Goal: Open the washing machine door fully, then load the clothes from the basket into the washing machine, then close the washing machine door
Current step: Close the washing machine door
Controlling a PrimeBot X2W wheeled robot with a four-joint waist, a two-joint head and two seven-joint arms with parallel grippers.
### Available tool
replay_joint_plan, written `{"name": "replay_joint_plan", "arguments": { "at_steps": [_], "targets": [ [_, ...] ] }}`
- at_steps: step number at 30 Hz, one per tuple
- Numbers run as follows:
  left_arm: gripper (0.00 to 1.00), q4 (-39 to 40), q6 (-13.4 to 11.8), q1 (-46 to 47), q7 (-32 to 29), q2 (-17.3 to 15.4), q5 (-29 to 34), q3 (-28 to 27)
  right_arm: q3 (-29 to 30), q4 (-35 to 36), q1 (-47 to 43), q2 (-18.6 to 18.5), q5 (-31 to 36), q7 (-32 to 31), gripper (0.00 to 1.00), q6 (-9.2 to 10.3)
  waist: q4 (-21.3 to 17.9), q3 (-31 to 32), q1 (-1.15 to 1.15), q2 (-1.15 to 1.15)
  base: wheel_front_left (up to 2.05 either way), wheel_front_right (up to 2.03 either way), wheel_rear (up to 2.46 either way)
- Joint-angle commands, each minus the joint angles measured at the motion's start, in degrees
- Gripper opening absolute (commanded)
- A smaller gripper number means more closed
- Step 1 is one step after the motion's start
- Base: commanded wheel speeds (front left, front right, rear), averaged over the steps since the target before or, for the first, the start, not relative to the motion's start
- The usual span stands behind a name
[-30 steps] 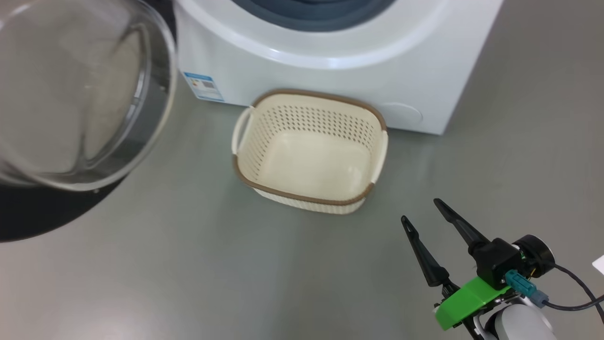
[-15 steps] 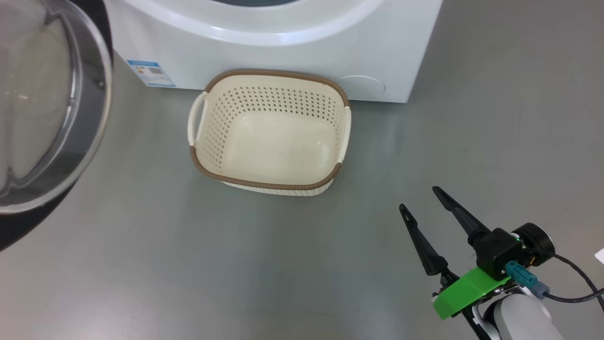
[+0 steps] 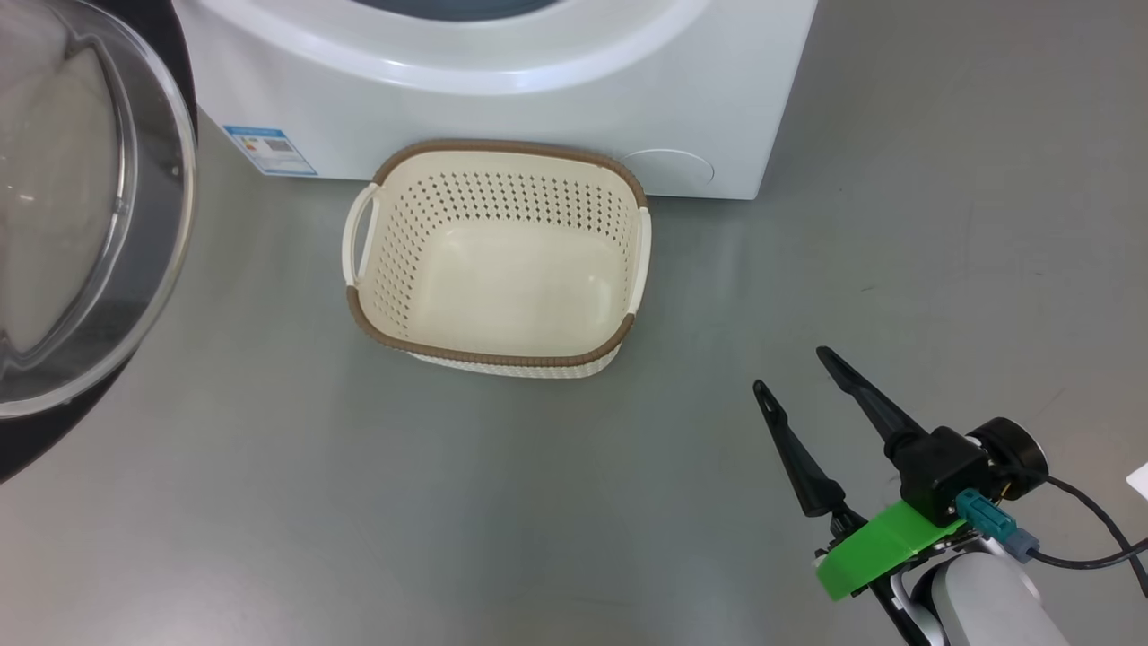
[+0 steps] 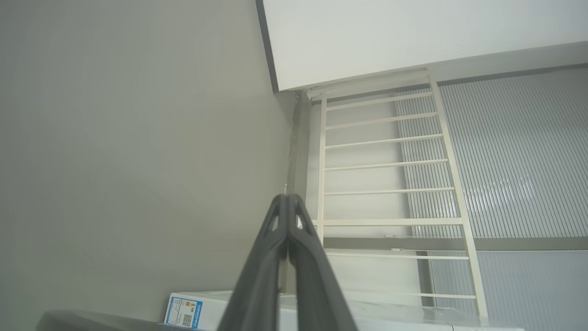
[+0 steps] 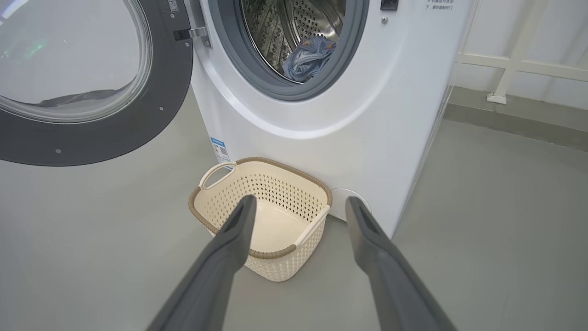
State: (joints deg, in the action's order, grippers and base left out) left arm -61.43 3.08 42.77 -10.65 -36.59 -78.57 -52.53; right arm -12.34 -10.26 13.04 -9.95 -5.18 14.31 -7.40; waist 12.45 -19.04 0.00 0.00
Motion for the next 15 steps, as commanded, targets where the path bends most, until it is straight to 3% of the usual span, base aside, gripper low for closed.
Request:
{"name": "replay_joint_plan", "arguments": {
  "at_steps": [1,15],
  "targets": [
    [0.00,0.9,0.6,0.1,-0.9,-4.8,-0.1,0.3,-1.2,1.1,0.6,0.5,0.4,0.7,1.00,-0.09,0.1,0.1,0.00,0.00,0.00,0.00,0.00],
    [0.00,-0.7,2.0,0.8,-10.9,-4.0,0.1,3.9,-1.1,0.8,0.0,1.1,0.2,0.7,1.00,-0.09,0.1,1.9,0.00,0.00,0.00,0.00,0.00]
  ]
}}
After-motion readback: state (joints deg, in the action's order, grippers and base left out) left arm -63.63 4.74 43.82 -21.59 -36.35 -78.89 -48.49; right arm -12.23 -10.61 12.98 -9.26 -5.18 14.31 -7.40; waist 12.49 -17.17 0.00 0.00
